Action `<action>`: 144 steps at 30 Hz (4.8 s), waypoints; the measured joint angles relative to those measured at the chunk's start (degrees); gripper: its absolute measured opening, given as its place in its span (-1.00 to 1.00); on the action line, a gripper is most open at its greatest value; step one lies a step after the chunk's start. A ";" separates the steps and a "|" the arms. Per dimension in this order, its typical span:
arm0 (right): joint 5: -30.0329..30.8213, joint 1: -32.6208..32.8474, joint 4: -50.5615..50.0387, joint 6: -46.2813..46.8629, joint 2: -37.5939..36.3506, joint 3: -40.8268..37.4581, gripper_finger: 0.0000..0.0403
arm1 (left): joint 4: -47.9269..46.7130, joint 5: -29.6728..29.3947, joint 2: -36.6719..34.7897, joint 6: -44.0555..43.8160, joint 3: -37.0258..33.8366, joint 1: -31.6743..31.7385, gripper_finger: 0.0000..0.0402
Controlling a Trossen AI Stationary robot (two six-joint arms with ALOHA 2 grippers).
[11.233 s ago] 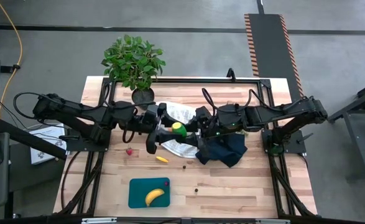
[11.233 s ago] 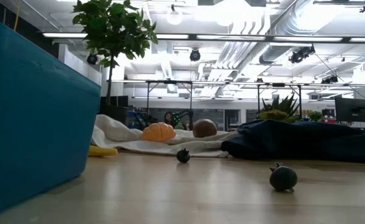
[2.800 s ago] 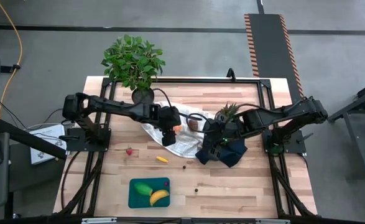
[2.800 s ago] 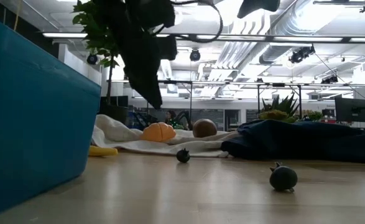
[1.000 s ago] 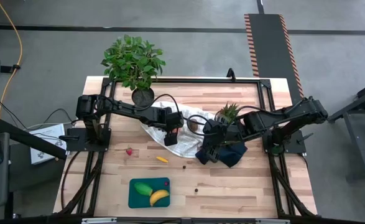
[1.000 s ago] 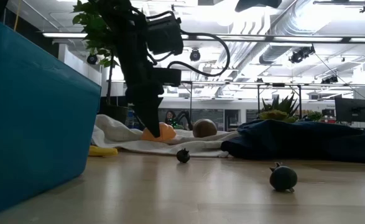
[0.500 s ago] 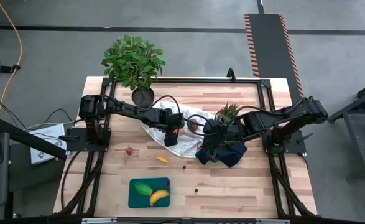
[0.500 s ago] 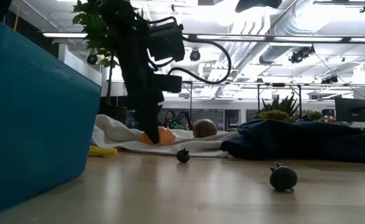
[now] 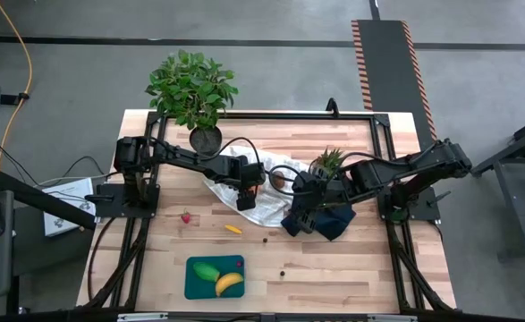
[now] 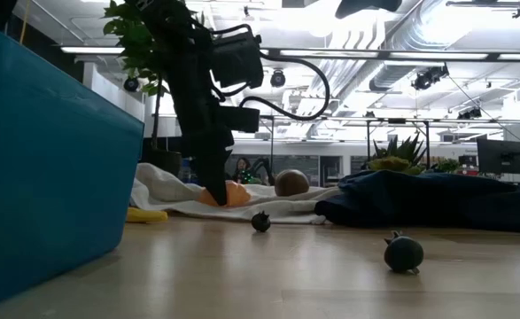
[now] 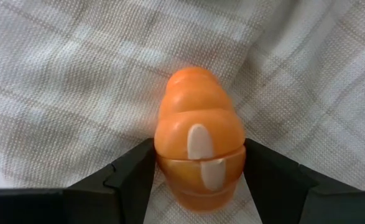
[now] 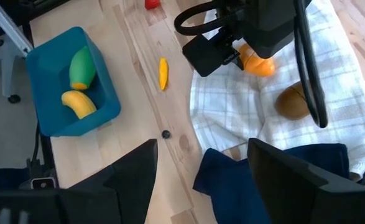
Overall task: Pick and placing Produce into tupperware
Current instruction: Put the croissant into the bin, then put the blackberry into the bin
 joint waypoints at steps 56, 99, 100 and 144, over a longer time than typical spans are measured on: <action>8.06 0.02 -3.21 -1.03 -8.74 -0.07 0.20 | -7.08 21.40 -14.81 -3.30 -0.02 -4.38 -0.03; 7.57 2.09 -4.99 -2.84 -8.70 0.00 0.20 | -11.27 -1.40 -26.12 -64.54 0.09 -49.38 -0.02; 7.56 2.21 -4.81 -3.01 -8.70 0.00 0.20 | -11.93 -2.26 -25.51 -65.49 0.07 -50.02 -0.02; 7.39 3.67 -3.83 -4.14 -8.68 0.00 0.20 | -6.86 -0.74 -10.95 -68.84 0.00 -51.80 0.38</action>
